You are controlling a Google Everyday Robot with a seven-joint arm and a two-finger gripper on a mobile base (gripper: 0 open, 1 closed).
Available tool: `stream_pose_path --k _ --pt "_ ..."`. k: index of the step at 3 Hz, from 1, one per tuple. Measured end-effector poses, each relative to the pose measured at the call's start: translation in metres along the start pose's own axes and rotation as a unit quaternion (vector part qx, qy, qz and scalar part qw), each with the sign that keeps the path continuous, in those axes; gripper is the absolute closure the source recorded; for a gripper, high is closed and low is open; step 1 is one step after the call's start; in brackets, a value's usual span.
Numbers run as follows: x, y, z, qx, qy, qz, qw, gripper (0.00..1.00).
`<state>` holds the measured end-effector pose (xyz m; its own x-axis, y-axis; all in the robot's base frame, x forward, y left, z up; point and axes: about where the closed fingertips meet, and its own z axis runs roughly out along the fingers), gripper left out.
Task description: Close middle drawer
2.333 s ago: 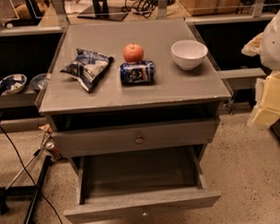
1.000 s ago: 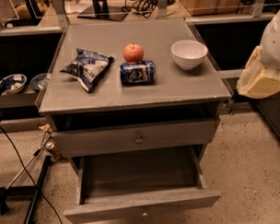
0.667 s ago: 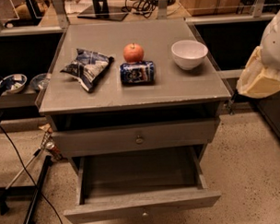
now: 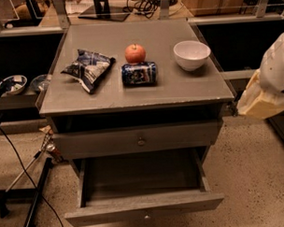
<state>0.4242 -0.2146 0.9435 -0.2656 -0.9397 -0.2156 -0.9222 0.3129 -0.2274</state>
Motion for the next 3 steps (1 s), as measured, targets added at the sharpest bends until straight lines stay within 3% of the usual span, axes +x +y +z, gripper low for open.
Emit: stream_pose_path --k 2,3 --pt "0.012 0.022 0.077 -0.041 -0.003 0.038 0.9984 1.00" --pt "0.012 0.038 0.119 -0.071 0.002 0.043 0.9966 1.00"
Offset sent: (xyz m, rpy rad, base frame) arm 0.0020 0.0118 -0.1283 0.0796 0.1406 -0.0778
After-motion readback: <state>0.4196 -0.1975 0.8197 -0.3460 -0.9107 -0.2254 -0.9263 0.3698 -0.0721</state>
